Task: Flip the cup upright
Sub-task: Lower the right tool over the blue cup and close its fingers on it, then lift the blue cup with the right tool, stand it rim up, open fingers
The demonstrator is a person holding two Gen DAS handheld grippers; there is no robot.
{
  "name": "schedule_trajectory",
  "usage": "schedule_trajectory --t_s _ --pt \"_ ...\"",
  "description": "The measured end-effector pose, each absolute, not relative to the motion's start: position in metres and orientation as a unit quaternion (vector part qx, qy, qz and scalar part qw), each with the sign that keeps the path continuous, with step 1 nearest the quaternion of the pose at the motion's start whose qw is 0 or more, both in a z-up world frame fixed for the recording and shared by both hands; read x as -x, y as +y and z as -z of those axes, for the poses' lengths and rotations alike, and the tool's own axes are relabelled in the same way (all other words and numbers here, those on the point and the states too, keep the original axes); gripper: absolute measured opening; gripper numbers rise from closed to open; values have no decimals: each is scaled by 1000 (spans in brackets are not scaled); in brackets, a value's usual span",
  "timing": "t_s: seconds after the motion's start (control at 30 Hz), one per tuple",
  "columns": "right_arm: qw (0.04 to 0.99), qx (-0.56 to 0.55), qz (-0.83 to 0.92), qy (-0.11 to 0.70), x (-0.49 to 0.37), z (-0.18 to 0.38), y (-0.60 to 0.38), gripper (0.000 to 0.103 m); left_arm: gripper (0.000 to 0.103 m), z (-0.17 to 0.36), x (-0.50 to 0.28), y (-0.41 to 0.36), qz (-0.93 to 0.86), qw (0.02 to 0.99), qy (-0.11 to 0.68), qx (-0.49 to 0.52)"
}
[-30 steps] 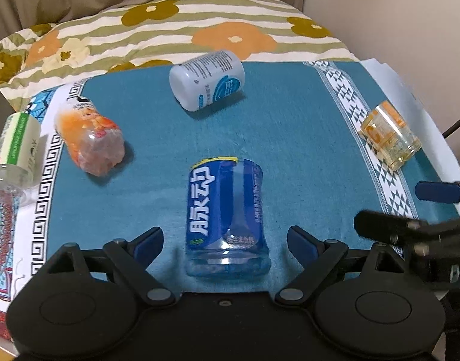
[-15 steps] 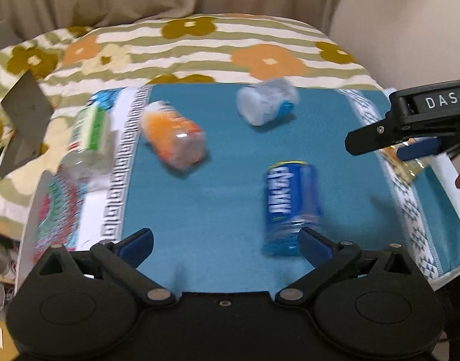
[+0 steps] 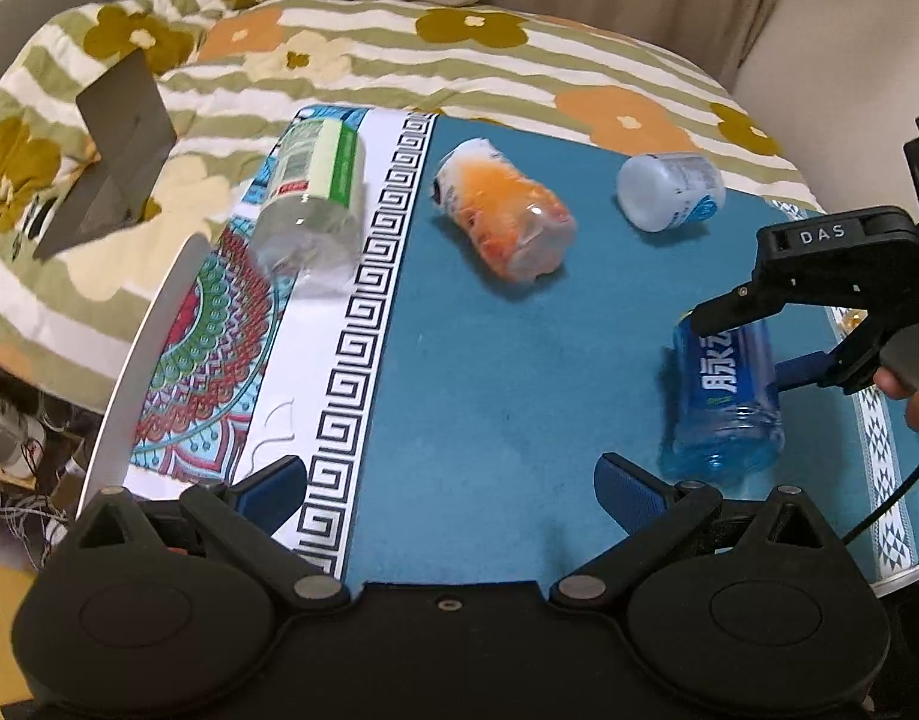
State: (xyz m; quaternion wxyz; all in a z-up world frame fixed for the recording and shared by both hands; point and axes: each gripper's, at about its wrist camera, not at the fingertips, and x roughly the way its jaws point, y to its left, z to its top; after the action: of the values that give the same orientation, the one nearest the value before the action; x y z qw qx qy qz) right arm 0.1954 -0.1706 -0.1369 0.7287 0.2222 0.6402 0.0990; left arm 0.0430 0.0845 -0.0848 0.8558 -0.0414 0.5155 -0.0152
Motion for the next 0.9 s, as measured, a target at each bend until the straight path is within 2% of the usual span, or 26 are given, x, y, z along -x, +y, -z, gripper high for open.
schedule_trajectory --t_s 0.13,0.23,0.67,0.77,0.9 --pt "725 -230 -92 643 -196 144 -169 90 103 87 -43 89 17 855 516 47" --pt "721 -238 -92 644 -195 146 -170 79 103 87 -44 90 20 855 516 49" --pt "745 -247 -106 610 -184 127 -176 76 103 80 -44 86 33 858 511 43" --pt "784 -239 -113 562 -177 101 -179 76 103 76 -43 86 34 862 504 42" --pt "872 -189 -91 442 -149 76 -176 77 103 75 -41 87 40 864 499 52"
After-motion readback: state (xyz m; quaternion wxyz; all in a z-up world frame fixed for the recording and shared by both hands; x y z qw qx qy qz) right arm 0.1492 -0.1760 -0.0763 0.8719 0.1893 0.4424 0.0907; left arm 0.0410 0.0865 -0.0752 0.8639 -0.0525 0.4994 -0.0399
